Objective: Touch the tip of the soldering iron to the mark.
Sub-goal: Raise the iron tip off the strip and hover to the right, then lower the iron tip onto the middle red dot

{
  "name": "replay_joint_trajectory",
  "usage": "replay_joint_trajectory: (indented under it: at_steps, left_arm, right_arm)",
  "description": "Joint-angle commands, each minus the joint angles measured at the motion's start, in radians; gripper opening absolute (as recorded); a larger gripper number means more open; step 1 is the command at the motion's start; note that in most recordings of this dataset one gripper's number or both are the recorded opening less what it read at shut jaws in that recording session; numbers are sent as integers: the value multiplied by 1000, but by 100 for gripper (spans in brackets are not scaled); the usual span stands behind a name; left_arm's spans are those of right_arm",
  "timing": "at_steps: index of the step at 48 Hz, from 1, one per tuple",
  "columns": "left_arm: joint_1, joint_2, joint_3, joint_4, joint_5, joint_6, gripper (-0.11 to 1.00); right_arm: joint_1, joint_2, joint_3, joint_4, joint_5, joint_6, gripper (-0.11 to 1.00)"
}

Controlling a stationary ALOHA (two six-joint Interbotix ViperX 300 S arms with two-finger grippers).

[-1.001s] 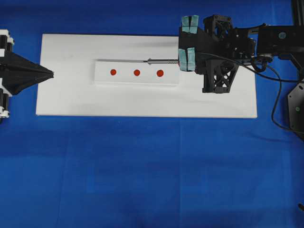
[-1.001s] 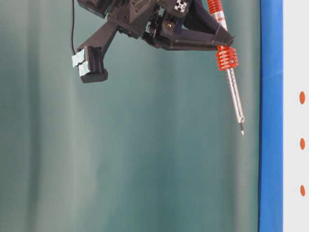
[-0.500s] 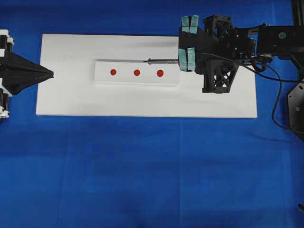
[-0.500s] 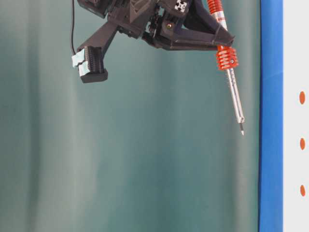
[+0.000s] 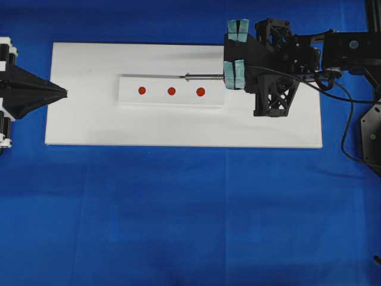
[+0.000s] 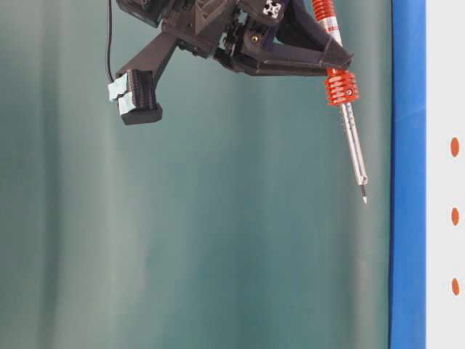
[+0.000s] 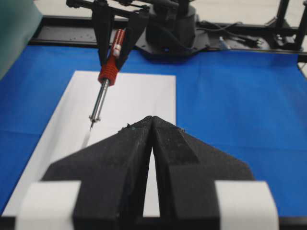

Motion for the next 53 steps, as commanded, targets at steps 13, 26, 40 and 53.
replay_joint_trajectory:
  at_steps: [13,26,40,53]
  left_arm:
    - [3,3,-9,2,-9,-2,2]
    - [3,3,-9,2,-9,-2,2]
    - [3,3,-9,2,-9,0,2]
    - [3,3,-9,2,-9,-2,2]
  right_arm:
    - [8,34,-9,11,-46,0,6]
    - [11,117,-11,14,-91,0,6]
    - [9,170,-9,15,-123,0,6]
    - [5,190,-9,14,-124,-2,6]
